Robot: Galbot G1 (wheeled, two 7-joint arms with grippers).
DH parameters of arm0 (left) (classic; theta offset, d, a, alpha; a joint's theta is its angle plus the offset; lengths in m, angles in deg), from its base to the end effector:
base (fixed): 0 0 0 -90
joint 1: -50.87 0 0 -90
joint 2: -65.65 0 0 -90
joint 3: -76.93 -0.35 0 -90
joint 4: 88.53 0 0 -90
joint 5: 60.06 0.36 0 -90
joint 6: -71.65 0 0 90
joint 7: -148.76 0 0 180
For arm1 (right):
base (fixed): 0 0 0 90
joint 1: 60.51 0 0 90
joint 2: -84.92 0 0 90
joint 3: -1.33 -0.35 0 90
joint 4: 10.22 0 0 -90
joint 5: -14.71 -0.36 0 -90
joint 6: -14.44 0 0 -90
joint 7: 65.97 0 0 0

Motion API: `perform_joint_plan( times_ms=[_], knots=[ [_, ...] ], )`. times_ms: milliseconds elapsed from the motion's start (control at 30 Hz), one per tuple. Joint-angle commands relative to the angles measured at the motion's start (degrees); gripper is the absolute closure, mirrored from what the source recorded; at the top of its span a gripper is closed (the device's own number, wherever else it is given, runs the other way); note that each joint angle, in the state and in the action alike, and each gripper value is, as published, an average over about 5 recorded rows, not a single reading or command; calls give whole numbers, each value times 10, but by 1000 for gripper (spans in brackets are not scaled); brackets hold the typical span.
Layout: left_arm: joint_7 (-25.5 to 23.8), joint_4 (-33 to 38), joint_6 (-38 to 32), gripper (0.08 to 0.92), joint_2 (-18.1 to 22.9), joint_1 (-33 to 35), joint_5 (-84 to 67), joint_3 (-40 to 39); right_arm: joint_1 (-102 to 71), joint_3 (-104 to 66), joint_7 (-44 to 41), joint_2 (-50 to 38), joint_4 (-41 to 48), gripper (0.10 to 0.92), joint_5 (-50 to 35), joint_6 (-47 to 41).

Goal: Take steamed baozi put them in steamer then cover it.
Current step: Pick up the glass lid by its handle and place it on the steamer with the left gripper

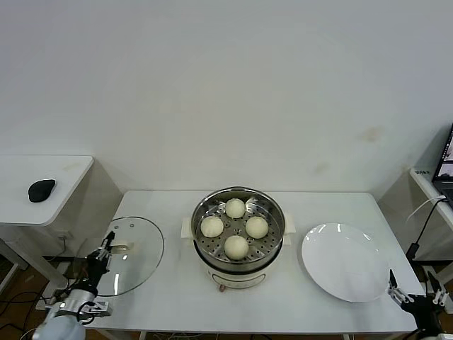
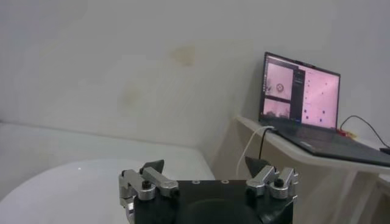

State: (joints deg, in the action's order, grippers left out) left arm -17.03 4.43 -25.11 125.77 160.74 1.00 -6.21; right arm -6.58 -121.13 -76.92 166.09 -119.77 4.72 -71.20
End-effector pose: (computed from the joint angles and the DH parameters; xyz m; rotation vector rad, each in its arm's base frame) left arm 0.2453 0.2023 -0.3715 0.0451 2.1827 2.2113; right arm 0.1143 -0.2152 -0.3293 -0.3717 -2.9550 0.3423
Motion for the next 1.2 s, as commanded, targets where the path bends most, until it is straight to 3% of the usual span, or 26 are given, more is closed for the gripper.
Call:
perform_joint_plan(
  times_ms=[33,300,567,767,1200],
  knots=[
    [-132,207,82,854,-51,81,-29,77,-4,8,-2,-1,-8,203,6,1],
    [-175,290,151,854,-87,26,-73,-1,2,47,-4,9,-12,203,24,5],
    [-205,269,206,855,-79,-115,-38,-186,17,76,1,17,7,203,81,20],
    [-262,257,244,855,-3,-187,54,-277,33,92,3,26,20,203,117,20],
    [-317,217,281,855,131,-237,155,-340,48,107,6,40,32,203,139,22]
  ],
)
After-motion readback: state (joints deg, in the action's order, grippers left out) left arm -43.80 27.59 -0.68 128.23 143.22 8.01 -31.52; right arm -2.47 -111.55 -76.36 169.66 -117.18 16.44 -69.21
